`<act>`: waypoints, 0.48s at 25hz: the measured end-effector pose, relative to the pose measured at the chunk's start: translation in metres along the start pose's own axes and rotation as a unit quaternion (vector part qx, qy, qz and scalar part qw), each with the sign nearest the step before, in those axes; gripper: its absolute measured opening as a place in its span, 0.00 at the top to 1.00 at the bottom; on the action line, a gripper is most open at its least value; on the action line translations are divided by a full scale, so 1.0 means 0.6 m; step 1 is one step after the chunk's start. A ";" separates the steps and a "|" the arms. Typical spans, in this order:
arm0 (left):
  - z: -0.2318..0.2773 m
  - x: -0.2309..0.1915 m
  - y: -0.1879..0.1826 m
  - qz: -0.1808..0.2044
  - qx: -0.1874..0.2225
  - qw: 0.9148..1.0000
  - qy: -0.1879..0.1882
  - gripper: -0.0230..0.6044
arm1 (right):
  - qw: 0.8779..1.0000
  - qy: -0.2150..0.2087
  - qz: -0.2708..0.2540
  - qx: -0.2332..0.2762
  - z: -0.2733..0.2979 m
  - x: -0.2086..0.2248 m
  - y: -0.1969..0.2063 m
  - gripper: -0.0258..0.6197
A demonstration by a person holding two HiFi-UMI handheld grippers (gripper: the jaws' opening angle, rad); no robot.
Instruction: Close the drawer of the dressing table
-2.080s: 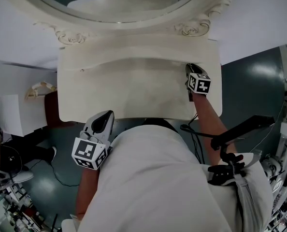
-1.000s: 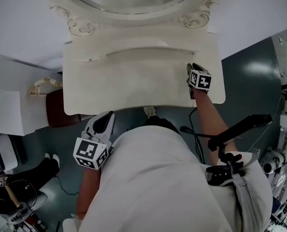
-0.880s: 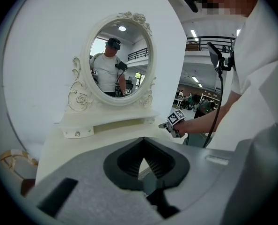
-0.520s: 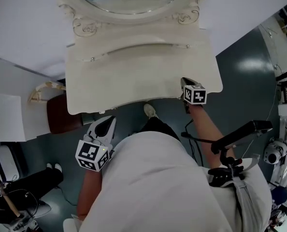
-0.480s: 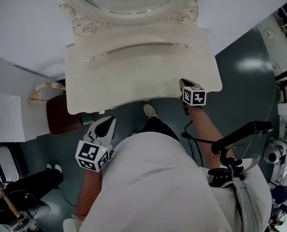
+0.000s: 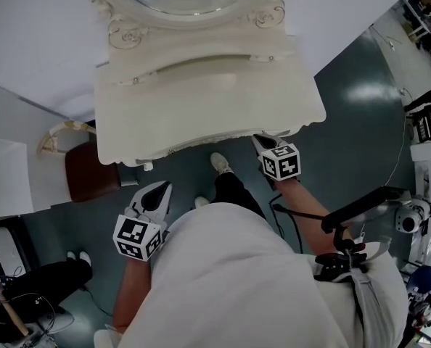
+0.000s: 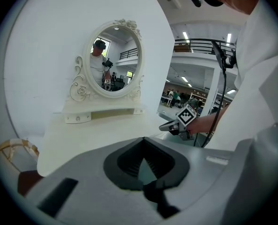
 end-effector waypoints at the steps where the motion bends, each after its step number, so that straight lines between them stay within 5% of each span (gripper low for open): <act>1: -0.005 0.003 0.004 0.002 0.000 1.000 0.000 0.96 | 1.000 -0.004 -0.011 -0.001 -0.006 -0.013 0.003 0.96; 12: -0.030 0.034 0.039 0.007 0.001 1.000 0.003 0.96 | 0.995 -0.052 -0.081 0.003 -0.046 -0.109 0.022 0.96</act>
Point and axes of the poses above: the fingertips, and each gripper's own axes: z forward along the fingers, x to its right, y out of its underside, the point moved 10 cm from there along -z, backward along the fingers, and after that the axes turned 8 degrees about z, right-handed, at the moved point
